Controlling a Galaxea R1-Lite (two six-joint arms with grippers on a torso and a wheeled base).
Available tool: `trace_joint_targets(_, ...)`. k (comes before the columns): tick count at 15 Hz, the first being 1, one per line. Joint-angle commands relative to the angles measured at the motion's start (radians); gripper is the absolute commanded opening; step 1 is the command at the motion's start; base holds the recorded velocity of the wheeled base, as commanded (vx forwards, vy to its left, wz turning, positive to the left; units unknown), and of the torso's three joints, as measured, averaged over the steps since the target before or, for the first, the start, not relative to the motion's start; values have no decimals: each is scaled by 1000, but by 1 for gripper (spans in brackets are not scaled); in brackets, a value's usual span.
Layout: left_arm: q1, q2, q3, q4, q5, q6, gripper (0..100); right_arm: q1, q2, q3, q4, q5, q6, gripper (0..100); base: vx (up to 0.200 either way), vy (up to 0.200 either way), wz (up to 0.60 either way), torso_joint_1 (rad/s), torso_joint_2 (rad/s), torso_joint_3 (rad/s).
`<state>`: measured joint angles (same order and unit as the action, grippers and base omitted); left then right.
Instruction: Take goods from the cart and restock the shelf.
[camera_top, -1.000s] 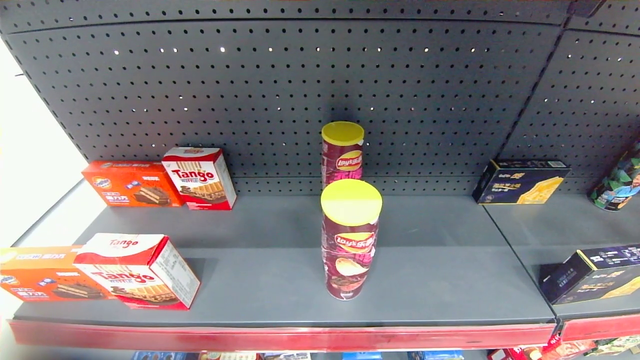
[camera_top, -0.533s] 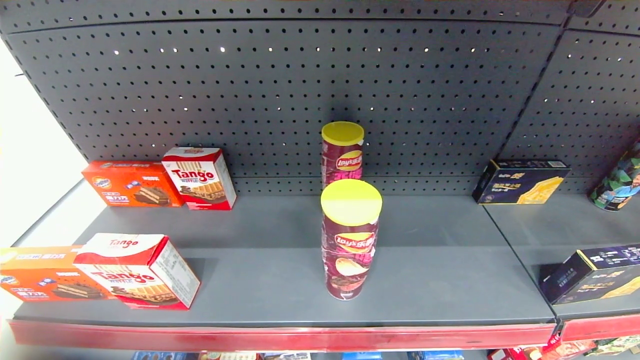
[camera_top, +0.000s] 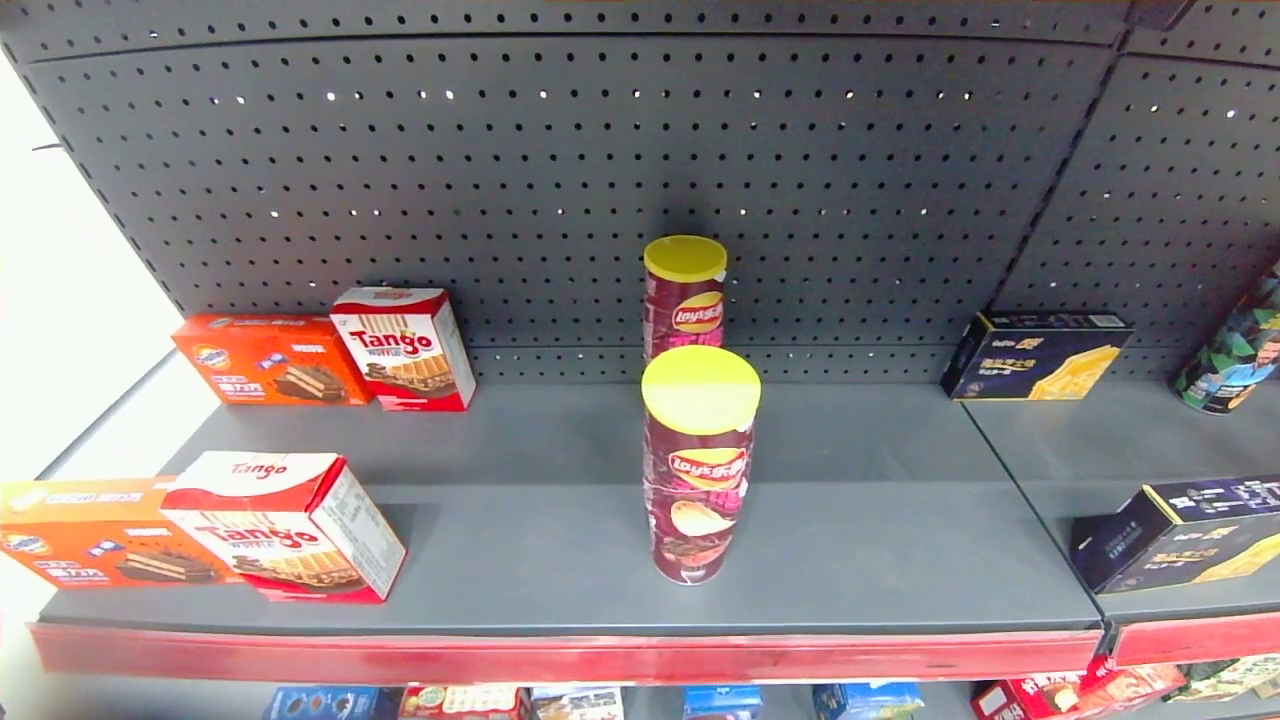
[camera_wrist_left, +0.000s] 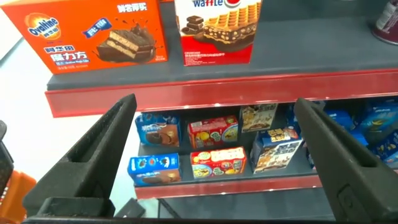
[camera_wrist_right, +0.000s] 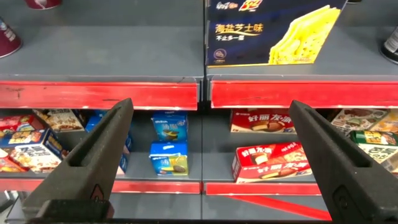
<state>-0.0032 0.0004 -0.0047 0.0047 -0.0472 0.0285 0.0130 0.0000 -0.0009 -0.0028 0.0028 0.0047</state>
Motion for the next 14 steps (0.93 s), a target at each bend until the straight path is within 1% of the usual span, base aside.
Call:
trace_joint_targets(1, 0, 0, 0, 0, 0, 1, 100, 1, 2, 1, 0, 0, 1, 100, 0, 0, 0, 0, 0, 0)
trace_joint_targets(7, 0, 0, 0, 0, 0, 4, 100, 1, 2, 1, 0, 0, 0, 100, 0, 0, 0, 0, 0, 0)
trace_joint_targets(14, 0, 0, 0, 0, 0, -1, 100, 1, 2, 1, 0, 0, -2, 100, 0, 0, 0, 0, 0, 0)
